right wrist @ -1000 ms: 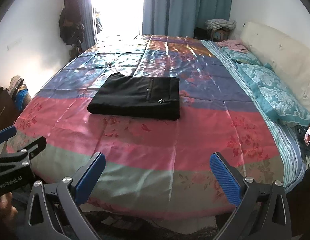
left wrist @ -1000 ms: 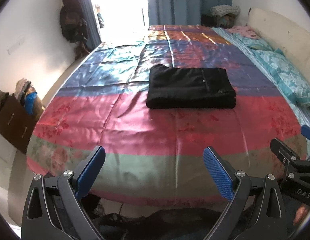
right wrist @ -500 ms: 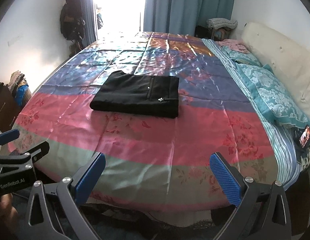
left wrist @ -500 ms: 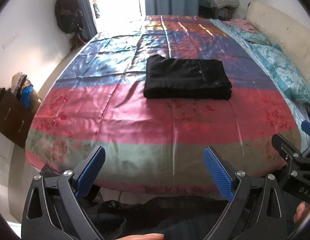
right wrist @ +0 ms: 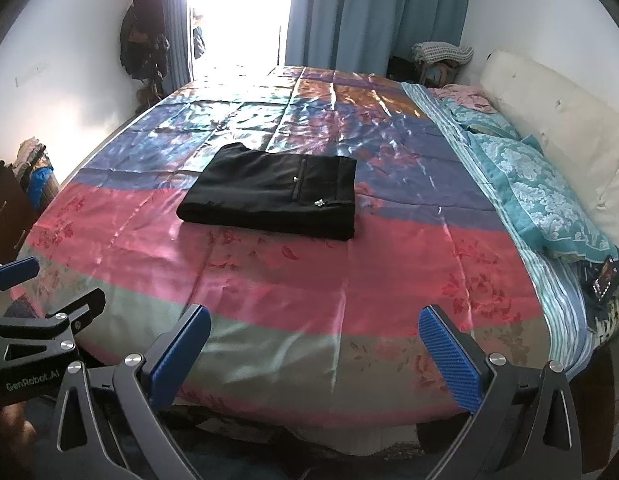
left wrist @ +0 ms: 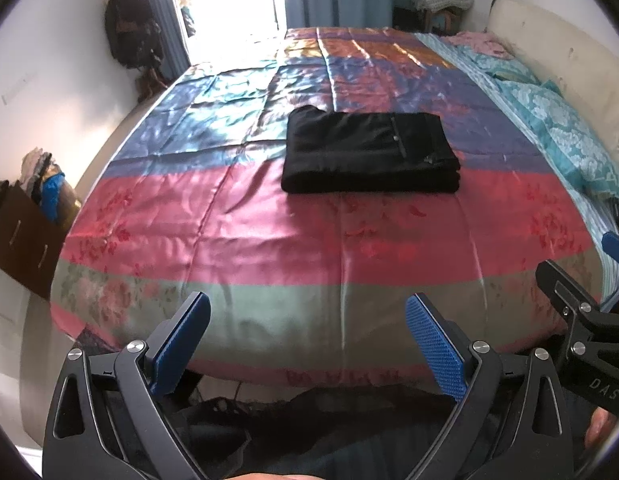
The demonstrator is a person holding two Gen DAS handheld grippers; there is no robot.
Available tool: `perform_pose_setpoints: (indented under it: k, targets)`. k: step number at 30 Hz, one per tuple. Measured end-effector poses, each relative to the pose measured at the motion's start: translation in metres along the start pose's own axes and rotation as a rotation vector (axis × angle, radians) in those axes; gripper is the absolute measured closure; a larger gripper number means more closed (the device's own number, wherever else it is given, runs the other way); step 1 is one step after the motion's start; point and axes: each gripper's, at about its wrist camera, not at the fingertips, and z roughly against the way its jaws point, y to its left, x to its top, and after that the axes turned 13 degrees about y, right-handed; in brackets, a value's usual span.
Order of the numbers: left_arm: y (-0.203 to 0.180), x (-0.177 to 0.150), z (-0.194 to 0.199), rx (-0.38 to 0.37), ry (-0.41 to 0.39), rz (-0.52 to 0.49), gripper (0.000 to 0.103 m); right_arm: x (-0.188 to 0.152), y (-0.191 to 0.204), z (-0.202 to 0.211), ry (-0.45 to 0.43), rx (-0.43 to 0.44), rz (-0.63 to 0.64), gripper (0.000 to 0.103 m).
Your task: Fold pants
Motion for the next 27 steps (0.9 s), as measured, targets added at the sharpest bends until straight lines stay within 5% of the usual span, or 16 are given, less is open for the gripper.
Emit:
perform_pose_setpoints:
  k: [27]
  targets:
    - [0.0044,-0.0013,-0.0001,0.002,0.003,0.016,0.004,-0.0033,-0.0029,-0.0042,0.031,0.006,-0.016,0.000]
